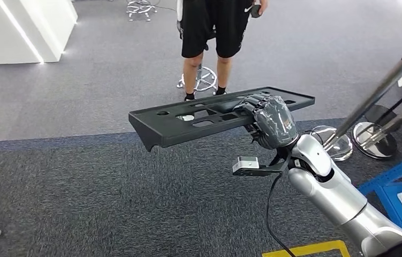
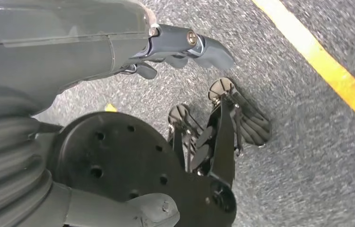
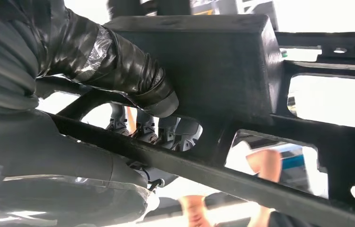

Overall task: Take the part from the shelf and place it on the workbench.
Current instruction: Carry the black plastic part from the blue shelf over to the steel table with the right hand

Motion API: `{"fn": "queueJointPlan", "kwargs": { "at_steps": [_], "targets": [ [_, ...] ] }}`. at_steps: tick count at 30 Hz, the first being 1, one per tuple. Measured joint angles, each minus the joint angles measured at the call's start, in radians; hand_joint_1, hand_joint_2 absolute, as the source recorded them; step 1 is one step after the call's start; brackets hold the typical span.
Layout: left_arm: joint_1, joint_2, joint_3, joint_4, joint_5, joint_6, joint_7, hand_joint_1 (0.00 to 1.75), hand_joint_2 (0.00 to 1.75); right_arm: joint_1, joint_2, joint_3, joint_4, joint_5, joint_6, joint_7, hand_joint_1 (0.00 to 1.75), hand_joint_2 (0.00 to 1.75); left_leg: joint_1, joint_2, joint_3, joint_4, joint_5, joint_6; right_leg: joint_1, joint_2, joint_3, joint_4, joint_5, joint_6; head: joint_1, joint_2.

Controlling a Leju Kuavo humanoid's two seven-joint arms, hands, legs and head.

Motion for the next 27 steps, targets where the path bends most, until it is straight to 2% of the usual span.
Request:
{"fn": "queueJointPlan", "kwargs": {
  "at_steps": [1,2,4,5,6,7,8,9,10,12,13,14,15,16,17,19,20,21,23,24,25,27],
  "targets": [
    [0.0,0.0,0.0,0.0,0.0,0.0,0.0,0.0,1.75,0.001,0.0,0.0,0.0,0.0,0.0,0.0,1.75,1.75,0.0,-0.024,0.003,0.002,-0.002,0.0,-0.002,0.007,-0.016,0.007,0.021,0.002,0.0,0.0],
    [0.001,0.0,0.0,0.0,0.0,0.0,0.0,0.0,1.75,0.002,0.0,0.0,0.0,0.0,0.001,0.001,1.75,1.75,0.001,-0.049,0.005,0.007,-0.006,-0.003,-0.005,0.017,-0.013,-0.027,0.061,0.004,0.0,0.0],
    [0.0,0.0,0.0,0.0,0.0,0.0,0.0,0.0,1.75,0.001,0.0,0.001,0.001,0.0,0.001,0.001,1.75,1.75,0.001,-0.079,0.001,0.021,-0.014,-0.014,-0.014,0.067,0.034,-0.143,0.115,0.006,0.0,0.0],
    [0.0,0.0,0.0,0.0,0.0,0.0,0.0,0.0,1.75,0.001,0.0,0.001,0.001,0.0,0.002,0.001,1.75,1.75,0.002,-0.091,-0.004,0.027,-0.016,-0.02,-0.016,0.087,0.046,-0.173,0.122,0.005,0.0,0.0],
    [0.0,0.0,0.0,0.0,0.0,0.0,0.0,0.0,1.75,0.0,0.0,0.003,0.001,0.001,0.004,0.001,1.75,1.75,0.003,-0.103,-0.01,0.029,-0.016,-0.025,-0.015,0.098,0.048,-0.18,0.117,0.002,0.0,0.0],
    [0.001,0.0,0.0,0.0,0.0,-0.001,0.001,0.0,1.75,-0.001,0.001,0.004,0.001,0.002,0.005,0.002,1.75,1.75,0.005,-0.114,-0.015,0.03,-0.015,-0.031,-0.014,0.089,0.048,-0.183,0.118,-0.003,0.0,0.0],
    [0.003,0.0,0.0,0.0,0.0,-0.001,0.001,0.0,1.75,-0.004,0.003,0.006,0.001,0.002,0.008,0.003,1.75,1.75,0.007,-0.117,-0.018,0.03,-0.015,-0.036,-0.013,0.075,0.05,-0.186,0.119,-0.01,0.0,0.0],
    [0.003,0.0,0.0,0.0,0.001,-0.002,0.001,0.0,1.75,-0.007,0.005,0.008,0.001,0.003,0.01,0.004,1.75,1.75,0.005,-0.098,-0.024,0.041,-0.022,-0.041,-0.013,0.062,0.054,-0.189,0.119,-0.018,-0.001,0.0],
    [0.003,0.001,0.0,0.0,0.001,-0.002,0.001,0.0,1.75,-0.011,0.008,0.008,0.001,0.004,0.012,0.005,1.75,1.75,0.005,-0.067,-0.036,0.068,-0.039,-0.047,-0.013,0.047,0.059,-0.193,0.12,-0.025,-0.001,0.0],
    [0.001,0.001,0.0,0.0,0.001,-0.004,0.001,0.0,1.75,-0.016,0.013,0.01,0.003,0.006,0.019,0.007,1.75,1.75,0.005,0.003,-0.088,0.177,-0.097,-0.056,-0.008,0.017,0.066,-0.198,0.118,-0.035,-0.001,0.0],
    [0.0,0.001,0.0,0.0,0.002,-0.005,0.002,0.0,1.75,-0.02,0.016,0.012,0.005,0.008,0.023,0.008,1.75,1.75,0.008,0.017,-0.122,0.241,-0.124,-0.059,-0.005,0.002,0.067,-0.199,0.116,-0.038,-0.001,0.0],
    [0.001,0.001,0.0,0.0,0.002,-0.007,0.002,0.0,1.75,-0.023,0.021,0.015,0.008,0.01,0.027,0.01,1.75,1.75,0.01,0.023,-0.149,0.289,-0.139,-0.061,-0.002,-0.014,0.069,-0.199,0.114,-0.039,-0.001,0.0],
    [0.001,0.001,0.0,0.0,0.002,-0.008,0.003,0.0,1.75,-0.027,0.026,0.019,0.012,0.013,0.03,0.013,1.75,1.75,0.012,0.026,-0.158,0.302,-0.134,-0.06,0.0,-0.029,0.07,-0.198,0.112,-0.039,-0.001,0.0],
    [0.002,0.001,0.0,0.0,0.002,-0.01,0.004,0.0,1.75,-0.03,0.032,0.023,0.015,0.015,0.033,0.014,1.75,1.75,0.013,0.028,-0.148,0.278,-0.113,-0.059,0.002,-0.044,0.072,-0.198,0.11,-0.039,-0.001,0.0],
    [0.002,0.001,0.0,0.0,0.002,-0.011,0.003,0.0,1.75,-0.035,0.037,0.027,0.017,0.018,0.035,0.016,1.75,1.75,0.012,0.037,-0.118,0.219,-0.079,-0.055,0.003,-0.059,0.076,-0.199,0.107,-0.038,-0.001,0.0],
    [0.002,0.001,0.0,0.0,0.002,-0.012,0.003,0.0,1.75,-0.046,0.046,0.032,0.021,0.021,0.037,0.018,1.75,1.75,0.001,0.083,-0.047,0.084,-0.029,-0.043,0.006,-0.083,0.086,-0.199,0.099,-0.033,-0.001,0.0],
    [0.001,0.001,0.0,0.0,0.002,-0.012,0.003,0.0,1.75,-0.053,0.05,0.035,0.023,0.022,0.038,0.02,1.75,1.75,-0.006,0.101,-0.025,0.044,-0.018,-0.036,0.008,-0.094,0.089,-0.199,0.096,-0.029,-0.001,0.0],
    [0.001,0.001,0.0,0.0,0.002,-0.012,0.003,0.0,1.75,-0.058,0.054,0.038,0.026,0.023,0.038,0.021,1.75,1.75,-0.012,0.109,-0.017,0.026,-0.018,-0.03,0.01,-0.104,0.092,-0.201,0.094,-0.025,-0.001,0.0],
    [0.003,0.002,0.0,0.0,0.002,-0.012,0.003,0.0,1.75,-0.065,0.063,0.046,0.032,0.023,0.039,0.022,1.75,1.75,-0.012,0.084,-0.014,0.018,-0.015,-0.02,0.01,-0.12,0.099,-0.205,0.09,-0.015,-0.001,0.0],
    [0.003,0.001,0.0,0.0,0.002,-0.012,0.003,0.0,1.75,-0.068,0.067,0.05,0.034,0.024,0.039,0.022,1.75,1.75,-0.009,0.071,-0.009,0.01,-0.011,-0.015,0.008,-0.107,0.101,-0.2,0.084,-0.01,-0.001,0.0],
    [0.002,0.001,0.0,0.0,0.002,-0.012,0.003,0.0,1.75,-0.071,0.07,0.054,0.036,0.024,0.039,0.023,1.75,1.75,-0.006,0.059,-0.003,0.002,-0.007,-0.008,0.006,-0.082,0.095,-0.181,0.07,-0.007,-0.001,0.0],
    [0.0,0.001,0.0,0.0,0.002,-0.012,0.003,0.0,1.75,-0.075,0.073,0.059,0.04,0.027,0.039,0.025,1.75,1.75,-0.002,0.035,0.005,-0.008,-0.003,0.0,0.002,-0.02,0.046,-0.081,0.019,-0.004,0.0,0.0]
  ]
}}
